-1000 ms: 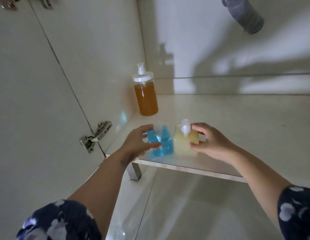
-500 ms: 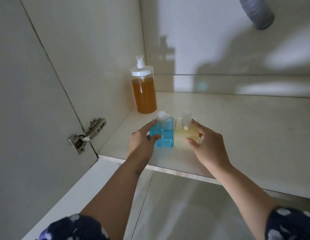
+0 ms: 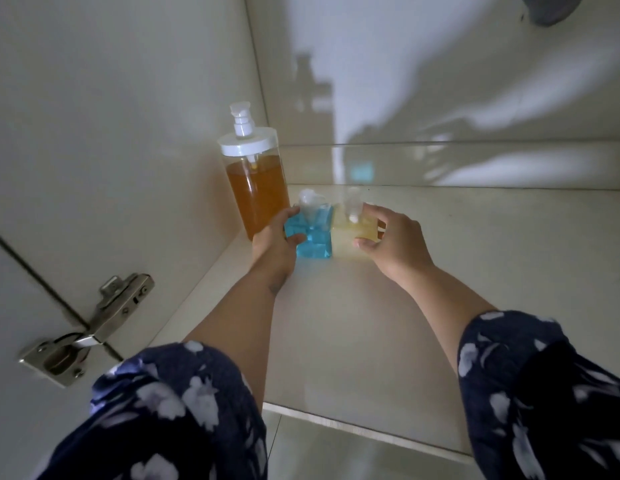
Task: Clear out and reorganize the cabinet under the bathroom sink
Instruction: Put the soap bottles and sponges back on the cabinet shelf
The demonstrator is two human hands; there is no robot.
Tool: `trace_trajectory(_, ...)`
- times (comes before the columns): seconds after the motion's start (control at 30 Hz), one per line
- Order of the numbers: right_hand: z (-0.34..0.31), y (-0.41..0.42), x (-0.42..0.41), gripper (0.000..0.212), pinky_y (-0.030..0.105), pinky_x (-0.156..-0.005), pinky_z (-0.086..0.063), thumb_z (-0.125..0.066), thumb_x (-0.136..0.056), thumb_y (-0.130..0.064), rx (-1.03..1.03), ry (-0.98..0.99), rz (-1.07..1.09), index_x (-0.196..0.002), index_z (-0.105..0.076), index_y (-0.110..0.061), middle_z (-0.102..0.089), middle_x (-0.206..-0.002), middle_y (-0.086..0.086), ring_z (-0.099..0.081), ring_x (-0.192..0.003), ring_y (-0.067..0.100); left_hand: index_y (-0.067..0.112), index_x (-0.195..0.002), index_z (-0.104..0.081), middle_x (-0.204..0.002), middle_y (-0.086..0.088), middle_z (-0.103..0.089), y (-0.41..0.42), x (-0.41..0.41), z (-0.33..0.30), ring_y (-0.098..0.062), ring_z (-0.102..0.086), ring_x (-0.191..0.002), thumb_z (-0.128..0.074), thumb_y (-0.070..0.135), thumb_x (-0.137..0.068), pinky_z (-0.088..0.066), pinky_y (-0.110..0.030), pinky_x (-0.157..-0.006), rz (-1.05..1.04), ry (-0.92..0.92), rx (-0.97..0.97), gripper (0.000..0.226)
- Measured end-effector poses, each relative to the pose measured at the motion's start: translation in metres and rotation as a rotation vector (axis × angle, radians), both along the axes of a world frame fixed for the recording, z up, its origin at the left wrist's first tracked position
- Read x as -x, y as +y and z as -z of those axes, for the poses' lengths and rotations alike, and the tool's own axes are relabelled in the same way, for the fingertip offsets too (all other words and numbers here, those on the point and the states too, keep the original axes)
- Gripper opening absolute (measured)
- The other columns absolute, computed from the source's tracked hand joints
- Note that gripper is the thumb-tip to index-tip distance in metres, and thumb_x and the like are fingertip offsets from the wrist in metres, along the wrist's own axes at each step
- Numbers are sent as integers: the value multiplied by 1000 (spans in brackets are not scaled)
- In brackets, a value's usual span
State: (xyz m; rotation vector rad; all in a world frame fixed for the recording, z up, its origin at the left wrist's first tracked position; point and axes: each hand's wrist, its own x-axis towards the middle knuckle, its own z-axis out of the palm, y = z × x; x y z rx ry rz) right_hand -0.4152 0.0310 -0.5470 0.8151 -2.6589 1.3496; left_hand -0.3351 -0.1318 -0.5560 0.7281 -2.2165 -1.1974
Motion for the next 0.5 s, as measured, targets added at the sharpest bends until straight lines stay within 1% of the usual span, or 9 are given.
trace_trajectory(0.07,0,-4,7,60,29,-99,-48,-76,-79,-15,17,6,12,-133,-53,-26,-65,-120,4,-62,-110,21,40,-128,-50,-129,-1,-52,-5,11,3,-18,-54,-106,-56,19,-95,-40,-23,-82,-5,-6,50,40)
trace_trajectory(0.13,2,-6,12,59,30,-100,-48,-76,-78,-15,19,12,24,-132,-54,-26,-66,-120,3,-62,-109,20,40,-128,-50,-129,-1,-53,-10,20,6,-19,-56,-108,-57,18,-94,-44,-22,-81,5,-2,51,40)
trace_trajectory(0.2,2,-6,11,59,31,-101,-47,-75,-80,-15,10,15,22,-133,-53,-26,-65,-123,2,-61,-112,21,39,-128,-50,-129,0,-53,-13,23,6,-19,-56,-110,-57,17,-94,-48,-25,-84,9,-5,40,41)
trace_trajectory(0.27,0,-6,8,59,30,-102,-45,-72,-82,-15,-14,13,15,-136,-50,-25,-63,-126,3,-59,-115,22,41,-131,-48,-132,0,-50,-15,22,6,-20,-54,-116,-57,15,-94,-49,-30,-91,27,-35,11,46)
trace_trajectory(0.33,-7,-3,6,60,30,-102,-42,-69,-85,-15,-92,15,4,-140,-45,-23,-60,-130,5,-56,-119,24,44,-141,-36,-141,-3,-45,-10,17,3,-23,-49,-126,-58,11,-93,-45,-35,-102,86,-88,-41,61)
trace_trajectory(0.4,-20,1,7,65,31,-96,-45,-67,-86,-15,-208,-19,-21,-144,-38,-24,-58,-131,7,-55,-119,26,42,-149,-14,-152,-3,-35,-1,6,-3,-25,-41,-135,-60,13,-92,-34,-38,-110,161,-169,1,79)
trace_trajectory(0.43,-27,4,7,71,32,-88,-48,-67,-86,-16,-267,-55,-37,-147,-31,-25,-58,-128,8,-57,-113,27,41,-150,-3,-156,-1,-28,4,-1,-6,-25,-34,-140,-61,16,-92,-28,-41,-114,191,-197,51,86)
trace_trajectory(0.47,-33,7,4,78,32,-78,-48,-67,-85,-15,-324,-84,-50,-149,-23,-25,-58,-121,9,-58,-104,27,40,-149,5,-158,1,-23,8,-9,-9,-25,-28,-143,-63,21,-91,-24,-44,-116,200,-213,97,92)
trace_trajectory(0.5,-39,10,0,82,31,-71,-46,-67,-84,-15,-374,-96,-58,-150,-18,-23,-58,-113,10,-58,-94,27,39,-150,7,-159,1,-20,12,-18,-9,-25,-25,-144,-63,27,-90,-23,-47,-116,183,-232,122,93)
